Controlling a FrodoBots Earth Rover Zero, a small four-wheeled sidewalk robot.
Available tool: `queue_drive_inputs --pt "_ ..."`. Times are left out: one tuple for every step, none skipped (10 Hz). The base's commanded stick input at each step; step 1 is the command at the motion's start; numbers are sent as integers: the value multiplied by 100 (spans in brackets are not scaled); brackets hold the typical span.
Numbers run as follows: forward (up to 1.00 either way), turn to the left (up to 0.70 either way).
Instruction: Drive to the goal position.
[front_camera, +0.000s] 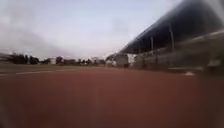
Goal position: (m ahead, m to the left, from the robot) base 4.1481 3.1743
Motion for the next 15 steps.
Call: queue_drive_inputs --pt "70 25" --pt "70 26" --pt "70 27" --pt "70 24" --pt "70 12" --pt "70 5" --pt "70 0" --pt "70 0" --pt "70 0" --pt "70 0" --pt "70 0" --pt "70 0" --pt "70 0" --pt "70 0" --pt "70 0"
